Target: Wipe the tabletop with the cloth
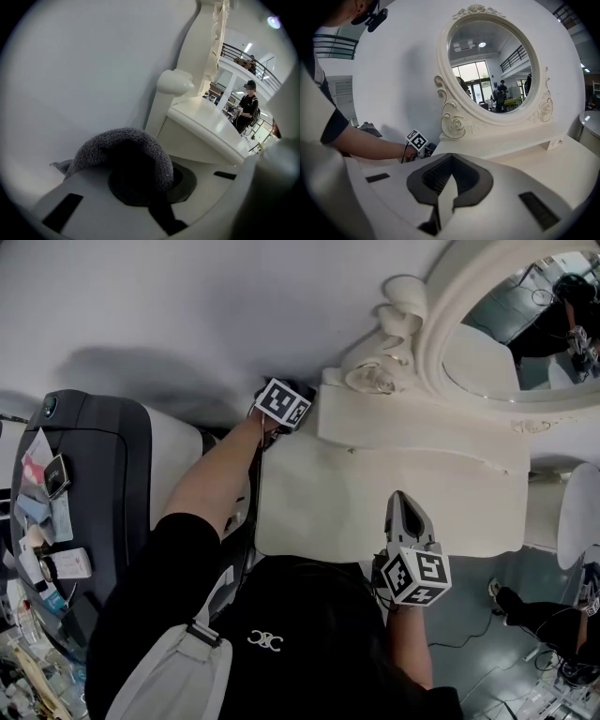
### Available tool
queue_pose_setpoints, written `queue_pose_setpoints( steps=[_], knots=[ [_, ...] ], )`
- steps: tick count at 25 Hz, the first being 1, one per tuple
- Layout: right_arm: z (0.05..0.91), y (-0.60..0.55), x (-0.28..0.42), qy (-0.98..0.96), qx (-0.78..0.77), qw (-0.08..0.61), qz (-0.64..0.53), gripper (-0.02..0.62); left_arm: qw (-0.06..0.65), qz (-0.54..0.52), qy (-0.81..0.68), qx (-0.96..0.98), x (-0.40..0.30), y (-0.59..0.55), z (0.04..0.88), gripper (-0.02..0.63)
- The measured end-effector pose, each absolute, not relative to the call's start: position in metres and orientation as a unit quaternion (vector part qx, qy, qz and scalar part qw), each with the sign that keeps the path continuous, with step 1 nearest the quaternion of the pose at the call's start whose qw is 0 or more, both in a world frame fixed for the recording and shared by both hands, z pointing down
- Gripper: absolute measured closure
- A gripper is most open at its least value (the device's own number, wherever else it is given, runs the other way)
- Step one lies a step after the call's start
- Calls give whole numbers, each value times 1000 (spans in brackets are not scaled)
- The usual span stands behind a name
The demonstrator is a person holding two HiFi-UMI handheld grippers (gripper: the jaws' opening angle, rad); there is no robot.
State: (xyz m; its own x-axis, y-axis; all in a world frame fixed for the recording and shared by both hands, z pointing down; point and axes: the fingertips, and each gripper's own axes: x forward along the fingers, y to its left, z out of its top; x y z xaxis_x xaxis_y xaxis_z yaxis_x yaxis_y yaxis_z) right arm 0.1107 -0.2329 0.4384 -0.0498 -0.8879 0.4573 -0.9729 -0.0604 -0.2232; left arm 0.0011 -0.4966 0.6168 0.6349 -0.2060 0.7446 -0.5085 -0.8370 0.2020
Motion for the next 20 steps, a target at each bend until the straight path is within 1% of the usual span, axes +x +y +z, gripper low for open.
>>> queue_pose_setpoints(
  steps=[6,9,16,20],
  knots=[
    [437,-223,116,-676,689,86,247,584,230,372,-198,877,10,-500,617,588],
    [436,-219,118,-676,690,88,244,584,234,370,-197,877,12,-500,616,588],
    [430,-220,117,-684,685,85,235,584,188,375,-198,886,11,-491,617,588],
    [429,-228,107,-695,675,88,230,584,168,389,-163,891,8,-471,616,588]
  ],
)
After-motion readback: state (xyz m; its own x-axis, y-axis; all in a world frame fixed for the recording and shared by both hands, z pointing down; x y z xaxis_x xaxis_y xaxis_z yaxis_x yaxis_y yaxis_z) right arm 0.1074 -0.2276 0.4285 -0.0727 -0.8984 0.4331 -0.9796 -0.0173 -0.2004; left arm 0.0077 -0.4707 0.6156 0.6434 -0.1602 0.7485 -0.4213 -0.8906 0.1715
